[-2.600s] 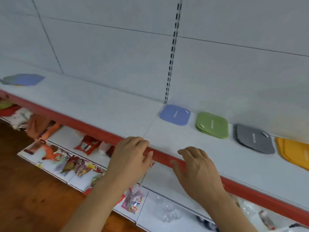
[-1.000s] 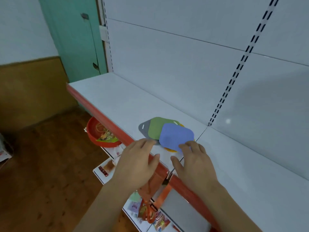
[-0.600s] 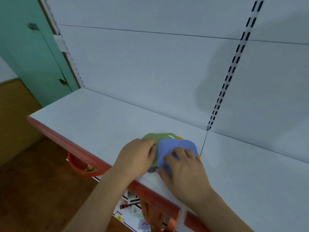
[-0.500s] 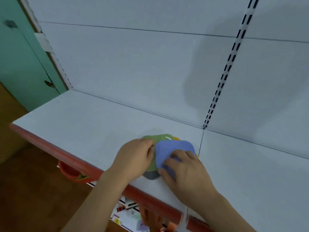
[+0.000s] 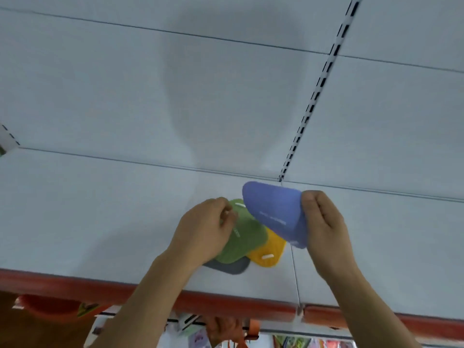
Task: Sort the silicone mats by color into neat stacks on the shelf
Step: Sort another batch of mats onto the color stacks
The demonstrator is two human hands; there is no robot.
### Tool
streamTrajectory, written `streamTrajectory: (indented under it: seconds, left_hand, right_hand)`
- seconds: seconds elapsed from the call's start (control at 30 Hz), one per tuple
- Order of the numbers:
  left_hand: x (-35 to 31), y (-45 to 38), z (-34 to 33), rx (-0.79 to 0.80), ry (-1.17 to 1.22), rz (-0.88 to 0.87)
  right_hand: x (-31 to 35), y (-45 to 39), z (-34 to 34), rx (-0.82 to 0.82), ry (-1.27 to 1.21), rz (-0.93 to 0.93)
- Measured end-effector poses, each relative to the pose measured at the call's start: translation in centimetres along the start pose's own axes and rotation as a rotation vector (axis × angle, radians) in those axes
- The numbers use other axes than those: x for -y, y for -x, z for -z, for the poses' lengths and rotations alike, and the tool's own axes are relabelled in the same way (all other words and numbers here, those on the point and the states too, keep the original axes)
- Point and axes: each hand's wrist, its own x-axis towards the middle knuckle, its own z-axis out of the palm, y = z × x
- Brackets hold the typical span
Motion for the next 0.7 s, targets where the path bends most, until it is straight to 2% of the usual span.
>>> streamTrajectory:
  seconds: [0.07, 0.13, 0.2, 0.27, 0.33, 0.4, 0.57, 0.63, 0.7]
  left_hand:
    - [-0.9, 0.0, 0.0, 0.062, 0.228, 0.049]
    - [-2.6, 0.3, 0.2, 0.201, 0.569, 0.113]
    - [-3.7, 0.7, 0.2, 0.338, 0.978, 0.214]
    - [-3.9, 1.0, 0.0, 0.365, 1.203, 0.24]
    - [-3.5, 0.8, 0.0, 0.308, 1.187, 0.209]
    - [-3.1, 0.2, 0.4, 0.223, 1.063, 0.149]
    - [-3.0, -1.7, 1.2, 0.073, 0.732, -0.076]
    - [-3.5, -1.9, 0.8, 0.034, 0.663, -0.092]
    - [-3.8, -1.9, -0.1, 0.009, 0.701, -0.027]
  right_hand:
    - [1.1, 0.3, 0.4, -0.061, -0.283, -0.094]
    - [2.0, 0.7, 0.4, -0.075, -0.502, -0.17]
    - [2.2, 1.1, 0.3, -0.114, -0.532, -0.194]
    - [1.8, 1.5, 0.5, -0.158, -0.453, -0.179]
    - [1.4, 1.8, 1.2, -0.178, -0.444, -0.18]
    - [1.4, 1.8, 2.2, -0.14, -0.478, -0.186]
    - [1.6, 0.7, 4.4, 0.11, -0.318, -0.134]
    - [1.4, 0.1, 4.6, 0.214, -0.323, -0.154]
    - [0.7, 0.0, 4.3, 0.256, -0.465, -0.207]
